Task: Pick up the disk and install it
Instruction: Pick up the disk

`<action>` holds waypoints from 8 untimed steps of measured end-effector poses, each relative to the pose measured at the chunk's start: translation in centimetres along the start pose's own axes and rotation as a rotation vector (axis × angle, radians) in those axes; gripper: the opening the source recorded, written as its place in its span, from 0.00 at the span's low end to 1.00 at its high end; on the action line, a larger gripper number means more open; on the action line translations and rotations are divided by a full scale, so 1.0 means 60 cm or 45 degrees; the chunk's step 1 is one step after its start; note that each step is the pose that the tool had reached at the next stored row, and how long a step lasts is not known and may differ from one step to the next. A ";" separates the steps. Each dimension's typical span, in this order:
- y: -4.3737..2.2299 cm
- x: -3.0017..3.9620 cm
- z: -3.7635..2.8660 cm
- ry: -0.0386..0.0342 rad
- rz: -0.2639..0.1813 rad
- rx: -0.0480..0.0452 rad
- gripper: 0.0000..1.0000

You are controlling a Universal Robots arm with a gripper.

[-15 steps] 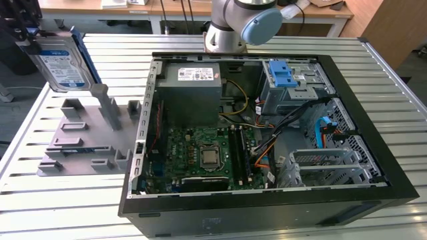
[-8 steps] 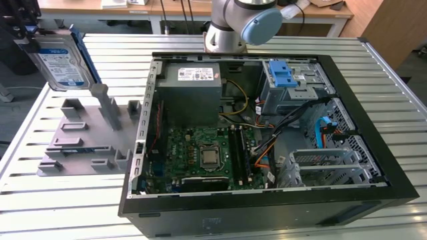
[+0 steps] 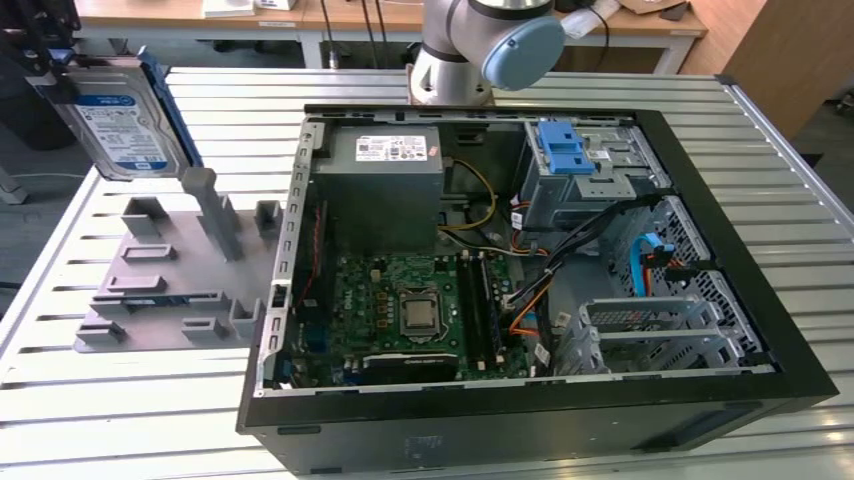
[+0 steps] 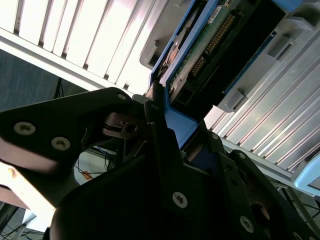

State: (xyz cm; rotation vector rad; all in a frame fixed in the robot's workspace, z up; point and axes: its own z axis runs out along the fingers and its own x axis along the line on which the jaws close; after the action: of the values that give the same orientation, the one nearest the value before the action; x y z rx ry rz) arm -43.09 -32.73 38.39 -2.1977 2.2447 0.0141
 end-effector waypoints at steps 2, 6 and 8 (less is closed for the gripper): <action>0.000 0.000 0.000 0.0000 0.000 0.000 0.36; 0.000 0.000 0.000 0.0000 0.000 0.000 0.36; 0.000 0.000 0.000 0.0001 0.000 0.000 0.36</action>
State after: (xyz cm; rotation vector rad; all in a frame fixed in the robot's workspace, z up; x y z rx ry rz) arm -43.09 -32.73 38.40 -2.1977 2.2448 0.0141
